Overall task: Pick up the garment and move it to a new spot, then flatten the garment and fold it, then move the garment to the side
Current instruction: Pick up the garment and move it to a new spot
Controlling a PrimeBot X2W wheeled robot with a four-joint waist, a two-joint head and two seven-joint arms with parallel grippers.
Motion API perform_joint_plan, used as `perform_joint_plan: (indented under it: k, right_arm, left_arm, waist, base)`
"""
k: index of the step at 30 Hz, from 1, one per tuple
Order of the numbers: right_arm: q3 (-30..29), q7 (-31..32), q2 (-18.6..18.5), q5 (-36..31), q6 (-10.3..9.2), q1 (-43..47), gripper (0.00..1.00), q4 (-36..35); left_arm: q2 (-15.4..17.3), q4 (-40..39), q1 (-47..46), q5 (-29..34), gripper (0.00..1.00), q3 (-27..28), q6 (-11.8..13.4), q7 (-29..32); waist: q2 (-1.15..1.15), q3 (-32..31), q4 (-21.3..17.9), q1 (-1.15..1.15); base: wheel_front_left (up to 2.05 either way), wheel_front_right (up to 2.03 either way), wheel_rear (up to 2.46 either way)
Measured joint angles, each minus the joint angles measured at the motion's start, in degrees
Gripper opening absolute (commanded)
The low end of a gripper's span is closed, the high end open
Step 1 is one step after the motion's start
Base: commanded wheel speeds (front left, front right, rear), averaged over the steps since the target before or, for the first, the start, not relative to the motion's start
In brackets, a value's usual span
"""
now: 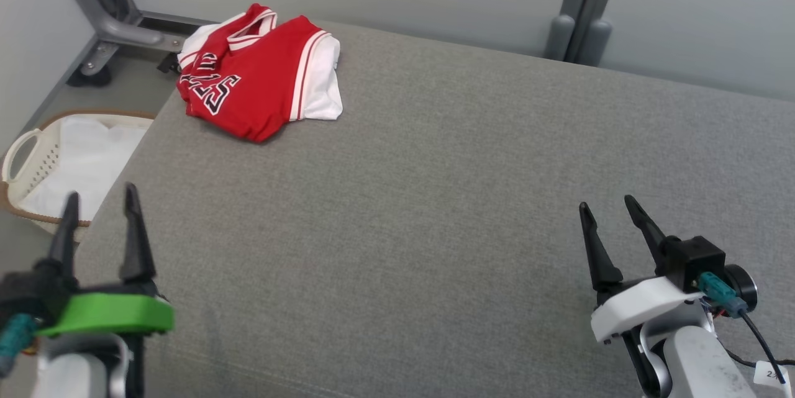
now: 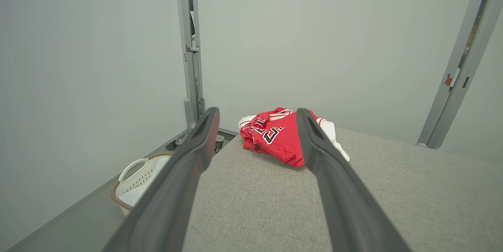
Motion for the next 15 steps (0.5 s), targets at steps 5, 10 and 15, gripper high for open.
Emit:
perform_joint_plan:
  k: [5,10,15]
  right_arm:
    - [-0.6,0.0,0.0,-2.3,0.0,-2.5,1.0,-1.0]
    - [-0.5,0.1,0.0,-4.2,0.0,-5.2,1.0,-2.6]
    - [0.2,1.4,0.0,-6.1,0.0,-7.8,1.0,-5.1]
  left_arm:
    - [7.4,-4.6,-10.7,-0.8,1.0,3.5,-0.8,4.4]
    - [13.3,-5.5,-21.4,-2.4,1.0,5.3,-1.2,10.7]
    - [15.3,0.1,-30.6,-3.9,1.0,5.0,-1.3,14.5]
  waist:
    - [0.0,2.5,-2.2,0.0]
    - [0.0,6.1,-4.7,0.0]
    - [0.0,10.6,-7.0,0.0]
  base:
    - [0.0,0.0,0.0]
    - [0.0,0.0,0.0]
    - [0.0,0.0,0.0]
